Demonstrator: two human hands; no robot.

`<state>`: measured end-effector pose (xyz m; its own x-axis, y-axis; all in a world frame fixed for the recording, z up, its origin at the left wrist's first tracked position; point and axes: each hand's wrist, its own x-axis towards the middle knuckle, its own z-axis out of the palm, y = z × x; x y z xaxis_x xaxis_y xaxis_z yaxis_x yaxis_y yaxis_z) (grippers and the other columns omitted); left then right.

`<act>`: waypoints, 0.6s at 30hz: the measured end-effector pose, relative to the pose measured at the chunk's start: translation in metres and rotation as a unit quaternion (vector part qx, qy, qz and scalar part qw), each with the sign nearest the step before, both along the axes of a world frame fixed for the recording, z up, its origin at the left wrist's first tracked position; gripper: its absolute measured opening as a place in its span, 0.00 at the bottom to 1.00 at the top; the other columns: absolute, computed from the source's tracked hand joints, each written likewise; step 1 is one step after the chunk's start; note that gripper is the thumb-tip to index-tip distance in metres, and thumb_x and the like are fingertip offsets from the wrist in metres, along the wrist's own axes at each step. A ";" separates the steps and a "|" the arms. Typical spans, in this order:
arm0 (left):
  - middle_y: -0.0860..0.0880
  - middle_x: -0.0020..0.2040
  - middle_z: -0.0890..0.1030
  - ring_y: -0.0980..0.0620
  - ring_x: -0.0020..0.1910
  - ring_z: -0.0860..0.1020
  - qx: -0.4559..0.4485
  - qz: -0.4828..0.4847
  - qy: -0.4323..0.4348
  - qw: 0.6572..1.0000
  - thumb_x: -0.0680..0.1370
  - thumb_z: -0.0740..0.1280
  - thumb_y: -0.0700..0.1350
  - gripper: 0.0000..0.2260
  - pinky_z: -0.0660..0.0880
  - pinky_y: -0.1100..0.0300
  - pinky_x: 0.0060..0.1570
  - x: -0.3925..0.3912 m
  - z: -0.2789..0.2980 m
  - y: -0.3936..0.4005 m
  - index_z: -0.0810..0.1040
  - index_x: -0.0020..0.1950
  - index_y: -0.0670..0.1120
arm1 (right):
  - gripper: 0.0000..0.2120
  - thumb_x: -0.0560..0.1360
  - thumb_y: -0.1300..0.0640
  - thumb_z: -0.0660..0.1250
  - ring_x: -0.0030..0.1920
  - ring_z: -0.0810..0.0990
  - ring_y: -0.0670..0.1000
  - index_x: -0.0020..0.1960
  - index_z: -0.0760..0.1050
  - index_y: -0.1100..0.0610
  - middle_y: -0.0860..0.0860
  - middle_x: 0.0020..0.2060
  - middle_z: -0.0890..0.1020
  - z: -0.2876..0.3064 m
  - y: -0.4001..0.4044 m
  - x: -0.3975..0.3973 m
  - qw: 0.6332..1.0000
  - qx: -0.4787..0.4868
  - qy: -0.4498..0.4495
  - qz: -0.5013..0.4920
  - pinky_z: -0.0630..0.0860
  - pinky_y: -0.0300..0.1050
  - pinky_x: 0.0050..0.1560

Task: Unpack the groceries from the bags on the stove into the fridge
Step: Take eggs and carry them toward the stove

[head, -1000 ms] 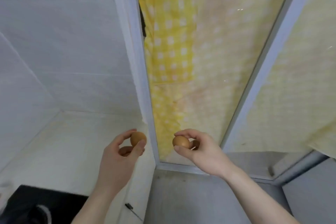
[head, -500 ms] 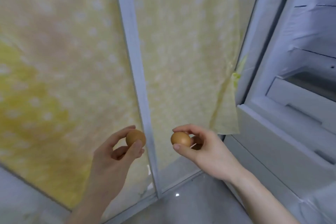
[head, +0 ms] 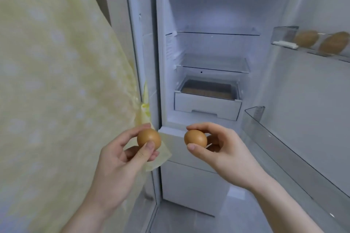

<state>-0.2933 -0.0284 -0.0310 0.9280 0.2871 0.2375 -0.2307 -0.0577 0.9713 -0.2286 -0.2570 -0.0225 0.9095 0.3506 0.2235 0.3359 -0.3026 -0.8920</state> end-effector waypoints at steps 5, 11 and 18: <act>0.49 0.49 0.88 0.44 0.43 0.87 -0.011 -0.109 -0.025 0.994 0.71 0.73 0.45 0.19 0.81 0.64 0.46 0.071 0.016 -0.030 0.82 0.62 0.47 | 0.14 0.73 0.50 0.78 0.41 0.83 0.47 0.57 0.82 0.40 0.39 0.47 0.84 0.024 -0.040 0.011 0.994 -0.010 -0.020 -0.108 0.80 0.41 0.45; 0.52 0.49 0.88 0.43 0.44 0.87 -0.006 -0.193 -0.074 0.978 0.71 0.73 0.47 0.19 0.81 0.63 0.49 0.140 0.039 -0.081 0.82 0.62 0.47 | 0.16 0.74 0.51 0.78 0.43 0.84 0.53 0.59 0.81 0.40 0.44 0.49 0.85 0.045 -0.086 0.028 0.982 -0.013 -0.065 -0.179 0.82 0.48 0.49; 0.52 0.51 0.87 0.42 0.44 0.86 -0.004 -0.261 -0.141 0.955 0.68 0.75 0.53 0.23 0.81 0.63 0.47 0.197 0.070 -0.131 0.82 0.62 0.47 | 0.17 0.73 0.53 0.79 0.43 0.84 0.53 0.59 0.82 0.41 0.47 0.50 0.86 0.077 -0.122 0.046 0.964 -0.010 -0.139 -0.226 0.82 0.51 0.50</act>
<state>-0.0967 -0.1595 0.0386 0.8449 -0.1949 0.4981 -0.4777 0.1442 0.8666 -0.1830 -0.3795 0.0545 0.8767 -0.0610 0.4772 0.3904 -0.4894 -0.7798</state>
